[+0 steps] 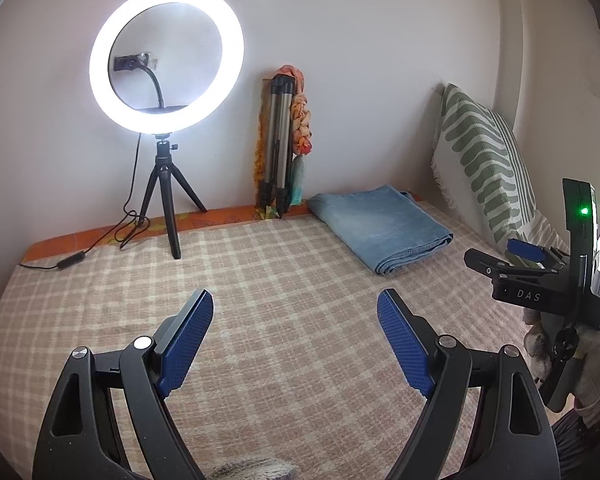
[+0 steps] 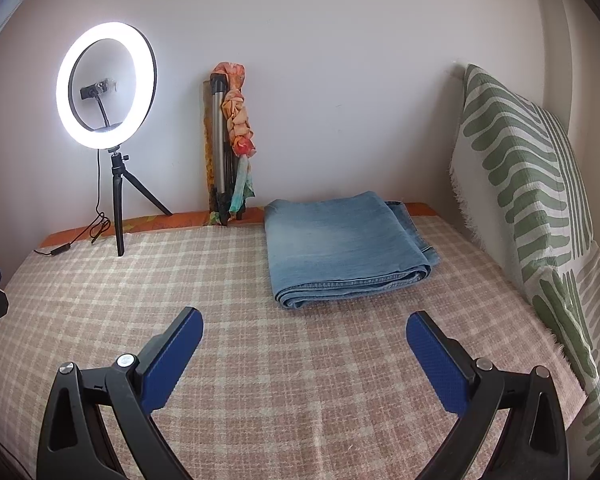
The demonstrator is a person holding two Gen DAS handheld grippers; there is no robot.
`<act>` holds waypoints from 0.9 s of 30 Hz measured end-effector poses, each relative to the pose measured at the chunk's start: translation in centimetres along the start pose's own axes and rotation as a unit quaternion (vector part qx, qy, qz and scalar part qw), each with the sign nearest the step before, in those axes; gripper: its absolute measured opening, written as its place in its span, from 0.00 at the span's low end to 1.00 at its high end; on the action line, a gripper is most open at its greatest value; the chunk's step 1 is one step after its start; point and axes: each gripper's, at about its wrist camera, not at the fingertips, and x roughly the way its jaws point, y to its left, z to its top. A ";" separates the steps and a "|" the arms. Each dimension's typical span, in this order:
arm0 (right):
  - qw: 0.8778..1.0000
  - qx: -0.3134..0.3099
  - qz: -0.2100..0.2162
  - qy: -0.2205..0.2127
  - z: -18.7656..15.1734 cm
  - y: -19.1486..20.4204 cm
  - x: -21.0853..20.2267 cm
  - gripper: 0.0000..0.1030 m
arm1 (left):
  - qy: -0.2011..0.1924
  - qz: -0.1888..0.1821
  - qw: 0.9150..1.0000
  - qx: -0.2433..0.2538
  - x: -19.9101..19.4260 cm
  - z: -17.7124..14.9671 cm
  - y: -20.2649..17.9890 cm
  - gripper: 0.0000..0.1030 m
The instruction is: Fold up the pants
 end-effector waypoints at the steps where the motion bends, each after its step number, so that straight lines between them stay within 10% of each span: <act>1: 1.000 -0.001 0.000 0.000 0.0 0.0 0.0 1.00 | 0.001 0.000 1.000 0.000 0.0 0.0 0.0 0.82; 27: 1.000 0.001 -0.002 0.001 -0.2 -0.1 0.2 1.00 | 0.011 -0.011 1.000 0.005 0.6 -0.1 0.3 0.82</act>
